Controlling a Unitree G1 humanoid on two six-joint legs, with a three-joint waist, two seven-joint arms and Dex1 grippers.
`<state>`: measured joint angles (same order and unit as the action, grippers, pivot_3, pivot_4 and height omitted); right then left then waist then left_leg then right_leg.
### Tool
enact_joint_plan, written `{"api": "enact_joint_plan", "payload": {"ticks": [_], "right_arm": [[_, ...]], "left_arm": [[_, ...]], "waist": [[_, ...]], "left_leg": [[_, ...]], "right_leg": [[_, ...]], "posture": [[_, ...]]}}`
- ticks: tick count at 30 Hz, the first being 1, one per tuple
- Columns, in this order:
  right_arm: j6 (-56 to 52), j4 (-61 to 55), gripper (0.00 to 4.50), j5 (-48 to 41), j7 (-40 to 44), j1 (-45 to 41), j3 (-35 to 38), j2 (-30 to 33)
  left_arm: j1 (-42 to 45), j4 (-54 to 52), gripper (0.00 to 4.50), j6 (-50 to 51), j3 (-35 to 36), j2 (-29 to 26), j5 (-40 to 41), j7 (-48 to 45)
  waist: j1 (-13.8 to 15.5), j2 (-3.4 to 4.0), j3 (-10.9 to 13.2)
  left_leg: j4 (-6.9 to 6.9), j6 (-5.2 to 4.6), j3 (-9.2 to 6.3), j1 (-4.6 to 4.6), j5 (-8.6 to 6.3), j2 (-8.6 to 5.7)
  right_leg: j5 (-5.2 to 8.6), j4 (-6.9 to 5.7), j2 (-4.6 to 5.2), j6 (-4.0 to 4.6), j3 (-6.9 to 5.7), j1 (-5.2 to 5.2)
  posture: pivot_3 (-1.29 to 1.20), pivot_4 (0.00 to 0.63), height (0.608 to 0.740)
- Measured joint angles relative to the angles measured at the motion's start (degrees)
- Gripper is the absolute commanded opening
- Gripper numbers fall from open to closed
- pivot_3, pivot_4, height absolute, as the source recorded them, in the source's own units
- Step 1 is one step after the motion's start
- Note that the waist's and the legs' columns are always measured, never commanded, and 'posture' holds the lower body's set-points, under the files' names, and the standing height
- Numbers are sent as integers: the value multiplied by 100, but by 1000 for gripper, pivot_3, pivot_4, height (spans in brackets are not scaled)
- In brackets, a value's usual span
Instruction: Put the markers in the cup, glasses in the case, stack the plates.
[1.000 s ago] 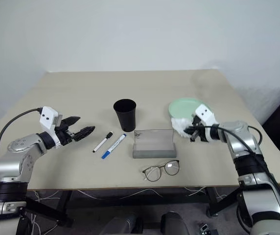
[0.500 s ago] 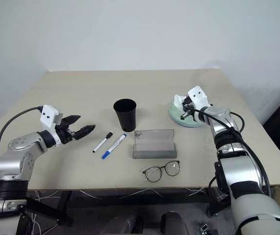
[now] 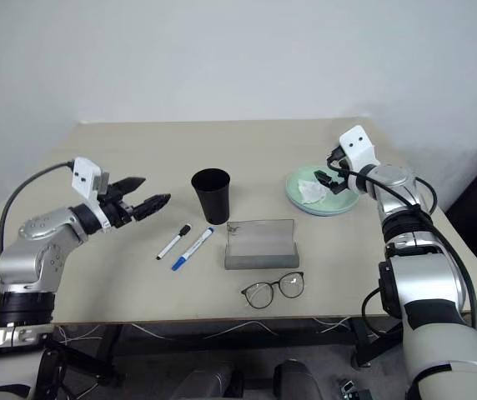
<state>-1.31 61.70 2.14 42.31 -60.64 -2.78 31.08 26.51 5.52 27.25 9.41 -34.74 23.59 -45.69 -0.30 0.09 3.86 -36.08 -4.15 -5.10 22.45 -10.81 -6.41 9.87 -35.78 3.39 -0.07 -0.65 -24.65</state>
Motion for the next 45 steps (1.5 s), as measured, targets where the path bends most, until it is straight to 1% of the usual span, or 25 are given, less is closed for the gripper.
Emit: {"api": "enact_joint_plan", "payload": {"ticks": [3, 4, 5, 9, 12, 15, 22, 28, 39, 45], "right_arm": [[-227, -1041, 4468, -290, 1086, 530, 32, 418], [-306, -1587, 4468, -432, 1551, 865, 32, 618], [-401, -1895, 4468, -535, 1866, 1063, 30, 715], [-761, -2493, 4468, -734, 2357, 1326, 35, 899], [-1050, -2891, 4468, -912, 2625, 1442, 79, 1016], [-1333, -3459, 4468, -1123, 2909, 1727, 106, 1121], [-1861, -4556, 4468, -1496, 3265, 2356, 99, 1231], [-2354, -5468, 4468, -1954, 3538, 3011, 111, 1413], [-2659, -6061, 4468, -2158, 3229, 3382, 119, 1442], [-2759, -6249, 4468, -2242, 3064, 3632, 122, 1452]], "left_arm": [[137, -151, 4500, 271, -305, -3, 17, -245], [239, -233, 4500, 453, -492, -21, 40, -403], [348, -287, 4500, 614, -629, -36, 100, -558], [700, -419, 4500, 862, -1048, -62, 194, -1027], [728, -447, 4500, 898, -1450, -71, 163, -1333], [776, -452, 4500, 1026, -1847, -41, 154, -1660], [810, -398, 4500, 1058, -2692, 173, -50, -2164], [809, -246, 4500, 974, -3049, 359, -196, -2485], [830, 324, 4500, 946, -3618, 1165, -498, -2621], [943, 611, 4500, 909, -3733, 1412, -635, -2607]], "waist": [[-25, -2, 0], [9, -2, 0], [17, -2, 0], [-54, 4, 2], [-109, 4, 2], [-96, 3, 2], [-81, 2, 3], [-78, 1, 4], [-76, 1, 5], [-70, -1, 6]], "left_leg": [[-6, 1, -19, 10, 0, 3], [-8, 0, -25, 14, -1, 3], [-9, -2, -16, 10, -3, 4], [-14, -3, 0, 7, -2, 4], [-17, -3, -4, 6, -3, 9], [-23, -3, -14, 9, -3, 12], [-34, -11, -13, 19, -8, 10], [-48, -18, -14, 24, -12, 10], [-73, -31, -12, 37, -20, 10], [-74, -36, -11, 39, -24, 10]], "right_leg": [[1, 3, 2, -3, -5, 1], [3, 5, 2, -7, -8, 3], [4, 3, -1, -8, -9, 3], [3, 2, 10, -7, -7, 6], [4, 2, 12, -6, -6, 11], [4, 2, 14, -6, -8, 12], [4, 5, 26, -8, -13, 12], [10, 7, 34, -5, -20, 19], [17, 8, 43, 0, -27, 25], [18, 10, 44, -5, -29, 23]], "posture": [[0, 0, 739], [0, 0, 739], [0, 0, 739], [0, 0, 739], [0, 0, 739], [0, 0, 739], [0, 0, 739], [0, 0, 739], [0, 0, 739], [0, 0, 739]]}}
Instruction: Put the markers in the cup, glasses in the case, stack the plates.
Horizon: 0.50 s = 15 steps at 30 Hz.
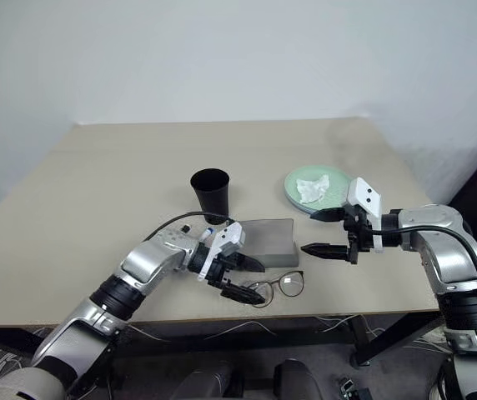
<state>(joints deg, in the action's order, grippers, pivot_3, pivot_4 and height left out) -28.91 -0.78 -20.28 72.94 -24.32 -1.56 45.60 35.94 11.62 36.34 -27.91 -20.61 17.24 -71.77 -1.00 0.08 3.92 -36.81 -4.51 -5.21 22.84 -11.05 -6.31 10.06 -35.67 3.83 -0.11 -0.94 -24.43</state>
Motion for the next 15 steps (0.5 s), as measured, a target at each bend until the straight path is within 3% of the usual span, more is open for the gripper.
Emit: {"api": "enact_joint_plan", "payload": {"ticks": [14, 15], "right_arm": [[-61, -129, 4468, -75, -164, 248, 14, 88], [-62, -131, 4492, -94, -167, 248, 23, 91]], "left_arm": [[163, 562, 4500, -181, -9, 600, -357, 128], [164, 582, 4319, -185, -9, 621, -364, 129]], "waist": [[62, -1, 1], [71, -2, 1]], "left_leg": [[-4, -3, 3, 0, -2, 0], [-4, -3, 3, 0, -2, 0]], "right_leg": [[1, 2, 2, -1, -3, 4], [1, 2, 2, -1, -3, 4]], "posture": [[0, 0, 739], [0, 0, 739]]}}
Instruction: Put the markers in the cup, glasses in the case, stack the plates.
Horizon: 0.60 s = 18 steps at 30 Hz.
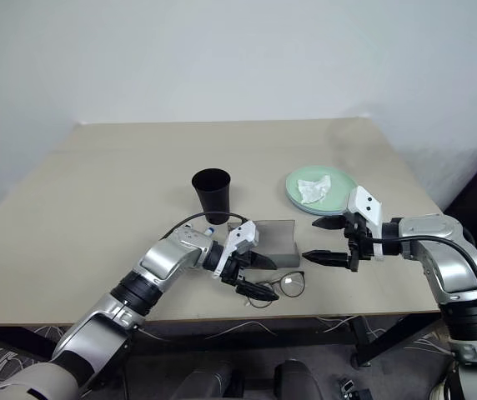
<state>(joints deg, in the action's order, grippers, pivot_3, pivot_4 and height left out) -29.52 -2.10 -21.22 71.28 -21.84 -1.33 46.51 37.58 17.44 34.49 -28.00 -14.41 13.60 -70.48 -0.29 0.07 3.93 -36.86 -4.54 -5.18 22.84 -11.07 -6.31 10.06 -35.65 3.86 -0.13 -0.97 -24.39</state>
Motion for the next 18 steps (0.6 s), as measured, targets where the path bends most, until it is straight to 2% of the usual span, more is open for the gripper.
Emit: {"api": "enact_joint_plan", "payload": {"ticks": [3, 13, 14, 18], "right_arm": [[-3, -11, 4500, -15, -26, 0, 15, 5], [-5, -61, 4500, -59, -107, 0, 17, 7], [-5, -61, 4500, -60, -107, 0, 17, 10], [-4, -60, 4500, -60, -107, -9, 17, 22]], "left_arm": [[0, 37, 3622, -6, -2, 42, -51, 2], [-5, 40, 265, -6, -31, 195, -211, 53], [-7, 40, 58, -6, -40, 200, -227, 56], [-30, 40, 58, -8, -50, 200, -242, 63]], "waist": [[36, 0, 0], [81, 0, 0], [80, 0, 0], [81, 0, 0]], "left_leg": [[0, 0, 0, 0, 0, 0], [0, -6, 2, 2, -4, 0], [0, -7, 2, 2, -4, 0], [0, -8, 2, 1, -5, 0]], "right_leg": [[0, 0, 0, 1, -1, 0], [-1, 2, 1, -13, -1, 0], [-2, 2, 1, -15, -1, 0], [-1, 2, 1, -17, -1, 1]], "posture": [[0, 0, 739], [0, 0, 739], [0, 0, 739], [0, 0, 739]]}}
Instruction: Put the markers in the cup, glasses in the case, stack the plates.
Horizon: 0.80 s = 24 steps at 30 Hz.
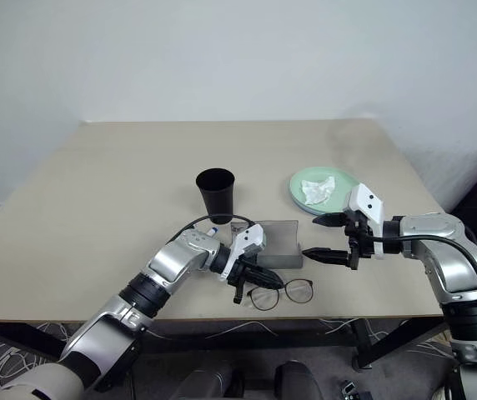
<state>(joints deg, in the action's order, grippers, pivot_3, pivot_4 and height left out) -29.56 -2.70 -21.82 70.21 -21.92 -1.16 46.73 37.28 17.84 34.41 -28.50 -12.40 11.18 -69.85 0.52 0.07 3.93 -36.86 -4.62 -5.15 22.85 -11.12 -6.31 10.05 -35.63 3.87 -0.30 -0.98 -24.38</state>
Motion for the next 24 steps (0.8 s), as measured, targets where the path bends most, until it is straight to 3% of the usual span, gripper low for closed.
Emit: {"api": "enact_joint_plan", "payload": {"ticks": [15, 24], "right_arm": [[34, 22, 4500, 4, -6, -51, -1, -1], [134, 191, 4500, 37, -12, -224, -36, -10]], "left_arm": [[15, 34, 58, -111, 8, -13, -37, -22], [525, -137, 58, -65, 333, -357, 114, -232]], "waist": [[-1, -1, 0], [0, -1, 1]], "left_leg": [[-1, -1, 1, 1, 0, 0], [-2, -3, 1, 1, -2, 0]], "right_leg": [[6, 0, 1, 9, 0, 0], [2, 1, 1, 1, -2, 0]], "posture": [[0, 0, 739], [0, 0, 739]]}}
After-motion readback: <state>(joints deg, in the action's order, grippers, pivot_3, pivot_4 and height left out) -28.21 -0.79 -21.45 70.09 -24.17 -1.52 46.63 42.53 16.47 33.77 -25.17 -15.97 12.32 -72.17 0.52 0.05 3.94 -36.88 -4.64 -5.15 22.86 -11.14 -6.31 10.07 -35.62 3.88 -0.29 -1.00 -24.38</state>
